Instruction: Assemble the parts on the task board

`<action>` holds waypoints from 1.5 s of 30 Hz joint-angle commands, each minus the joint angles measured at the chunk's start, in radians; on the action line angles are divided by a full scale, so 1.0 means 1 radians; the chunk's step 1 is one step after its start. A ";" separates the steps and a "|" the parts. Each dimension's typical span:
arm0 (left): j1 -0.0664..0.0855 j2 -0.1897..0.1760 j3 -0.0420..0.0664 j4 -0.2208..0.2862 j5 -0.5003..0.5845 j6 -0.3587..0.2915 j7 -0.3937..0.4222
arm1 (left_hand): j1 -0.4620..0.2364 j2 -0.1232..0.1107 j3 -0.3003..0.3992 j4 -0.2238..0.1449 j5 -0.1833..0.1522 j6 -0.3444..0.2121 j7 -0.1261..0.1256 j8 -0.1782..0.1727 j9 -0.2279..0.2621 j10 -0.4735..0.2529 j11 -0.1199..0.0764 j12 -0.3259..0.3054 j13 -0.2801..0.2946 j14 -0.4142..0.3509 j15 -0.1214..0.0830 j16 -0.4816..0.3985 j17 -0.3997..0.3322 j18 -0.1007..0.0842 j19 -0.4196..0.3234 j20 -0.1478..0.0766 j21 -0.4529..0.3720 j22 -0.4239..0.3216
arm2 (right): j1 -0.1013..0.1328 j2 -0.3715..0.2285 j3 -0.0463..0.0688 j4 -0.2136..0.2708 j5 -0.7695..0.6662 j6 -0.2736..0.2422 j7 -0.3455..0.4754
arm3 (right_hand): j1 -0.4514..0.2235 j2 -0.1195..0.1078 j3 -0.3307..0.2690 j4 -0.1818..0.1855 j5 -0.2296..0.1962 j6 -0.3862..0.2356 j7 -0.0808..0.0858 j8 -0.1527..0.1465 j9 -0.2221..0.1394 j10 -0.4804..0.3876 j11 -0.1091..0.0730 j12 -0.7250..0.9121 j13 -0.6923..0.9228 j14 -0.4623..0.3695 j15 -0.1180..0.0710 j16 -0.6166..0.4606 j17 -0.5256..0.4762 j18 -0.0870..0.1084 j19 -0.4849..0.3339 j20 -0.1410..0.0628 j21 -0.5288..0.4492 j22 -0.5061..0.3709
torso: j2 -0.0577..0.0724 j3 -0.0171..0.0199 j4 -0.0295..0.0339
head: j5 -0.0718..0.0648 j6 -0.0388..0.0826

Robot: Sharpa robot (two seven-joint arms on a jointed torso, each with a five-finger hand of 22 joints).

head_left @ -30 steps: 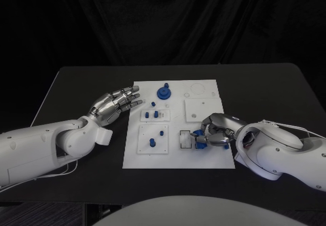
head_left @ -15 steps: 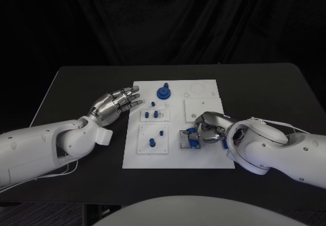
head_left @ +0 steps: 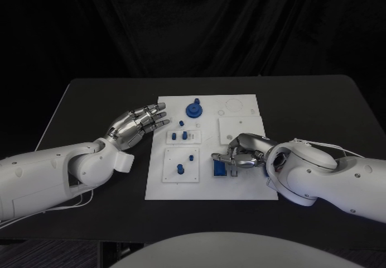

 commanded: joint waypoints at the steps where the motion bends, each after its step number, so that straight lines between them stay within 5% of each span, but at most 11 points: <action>1: -0.002 0.002 0.001 0.000 0.003 0.017 0.007 | -0.009 -0.002 0.007 0.000 0.003 0.003 0.009 0.005 0.001 0.001 0.005 0.003 0.001 0.001 0.002 0.003 0.000 -0.007 0.008 -0.001 0.004 0.000 | -0.002 -0.001 0.000 0.000 -0.006 0.013 -0.010 | -0.029 0.006 -0.026 0.000 -0.048 0.003 0.002 -0.008 0.003 0.104 0.004 -0.002 0.263 0.062 0.003 -0.005 0.011 -0.008 0.022 0.005 -0.007 0.180 | -0.001 0.0021 -0.0008 | 0.001 0.000; 7: -0.004 0.001 0.001 -0.002 0.003 0.018 0.006 | -0.009 -0.002 0.007 0.000 0.003 0.003 0.009 0.005 0.001 0.001 0.005 0.003 0.001 0.001 0.002 0.003 0.000 -0.007 0.008 -0.001 0.004 0.000 | -0.002 -0.010 0.000 0.003 0.000 -0.023 0.007 | -0.059 0.030 -0.069 0.000 -0.114 0.009 0.003 -0.015 0.009 0.104 0.005 -0.002 0.263 0.062 0.003 -0.006 0.011 -0.007 0.022 0.005 -0.009 0.180 | -0.001 0.0033 -0.0011 | 0.005 0.000; 11: -0.005 0.000 0.001 -0.003 0.003 0.019 0.006 | -0.009 -0.002 0.007 0.000 0.003 0.003 0.009 0.005 0.001 0.001 0.005 0.003 0.001 0.001 0.002 0.003 0.000 -0.007 0.008 -0.001 0.004 0.000 | -0.002 -0.023 0.000 0.010 0.021 -0.049 0.031 | -0.053 0.043 -0.074 -0.001 -0.106 0.014 0.002 -0.014 0.012 0.104 0.004 -0.002 0.263 0.062 0.003 -0.006 0.011 -0.007 0.021 0.005 -0.011 0.179 | -0.001 0.0035 -0.0008 | 0.005 0.000; 18: -0.007 -0.003 0.001 -0.001 0.003 0.018 0.008 | -0.010 -0.003 0.011 -0.001 0.002 0.004 0.010 0.005 0.001 0.000 0.006 0.003 0.000 0.000 0.002 0.003 0.000 -0.008 0.009 -0.002 0.004 0.000 | 0.002 -0.087 0.001 0.050 0.043 -0.079 0.058 | 0.069 0.053 -0.084 -0.008 0.034 0.014 -0.001 -0.018 0.028 0.104 0.002 -0.002 0.263 0.063 0.001 -0.003 0.016 -0.007 0.022 0.003 -0.010 0.180 | -0.001 0.0047 -0.0018 | 0.006 0.000; 22: -0.008 -0.006 0.001 0.001 0.003 0.014 0.008 | -0.010 -0.003 0.011 -0.001 0.002 0.007 0.010 0.005 0.001 0.001 0.006 0.005 0.001 0.001 0.002 0.004 0.001 -0.008 0.010 -0.002 0.005 0.001 | 0.024 -0.143 0.001 0.083 0.026 -0.062 0.030 | 0.171 0.031 -0.069 -0.020 0.190 0.000 -0.001 -0.031 0.034 0.104 0.002 -0.002 0.263 0.063 0.000 -0.003 0.017 -0.008 0.023 0.002 -0.007 0.181 | -0.001 0.0042 -0.0019 | 0.004 0.000; 31: -0.008 -0.007 0.001 0.002 0.003 0.007 0.009 | -0.011 -0.004 0.014 -0.001 0.002 0.011 0.011 0.006 0.002 0.002 0.006 0.007 0.001 0.002 0.002 0.006 0.001 -0.008 0.011 -0.002 0.005 0.002 | 0.053 -0.253 0.000 0.122 -0.074 0.012 -0.067 | 0.286 -0.027 -0.042 -0.027 0.305 -0.004 0.003 -0.063 0.024 0.104 0.005 -0.002 0.263 0.065 0.003 0.002 0.026 -0.012 0.028 0.004 0.011 0.186 | -0.002 0.0013 -0.0008 | -0.011 0.000; 36: -0.008 -0.004 0.001 0.002 0.003 0.007 0.010 | -0.013 -0.008 0.019 -0.001 0.001 0.017 0.012 0.008 0.003 0.006 0.008 0.011 0.002 0.003 0.003 0.009 0.001 -0.008 0.012 -0.001 0.006 0.002 | 0.055 -0.282 -0.001 0.123 -0.153 0.024 -0.108 | 0.300 -0.039 -0.039 -0.029 0.310 -0.002 0.003 -0.068 0.022 0.104 0.005 -0.002 0.263 0.066 0.003 0.005 0.032 -0.013 0.030 0.005 0.018 0.188 | -0.003 -0.0012 -0.0003 | -0.028 0.000; 45: -0.008 -0.003 0.001 0.000 0.003 0.008 0.012 | -0.015 -0.010 0.022 -0.002 0.001 0.020 0.013 0.009 0.003 0.008 0.011 0.013 0.002 0.004 0.002 0.010 0.002 -0.008 0.013 -0.002 0.006 0.002 | 0.049 -0.287 -0.002 0.116 -0.222 0.056 -0.159 | 0.308 -0.051 -0.038 -0.016 0.285 -0.005 0.008 -0.084 0.014 0.104 0.008 -0.002 0.263 0.065 0.005 0.004 0.028 -0.013 0.030 0.006 0.016 0.187 | -0.001 0.0007 -0.0012 | -0.041 0.000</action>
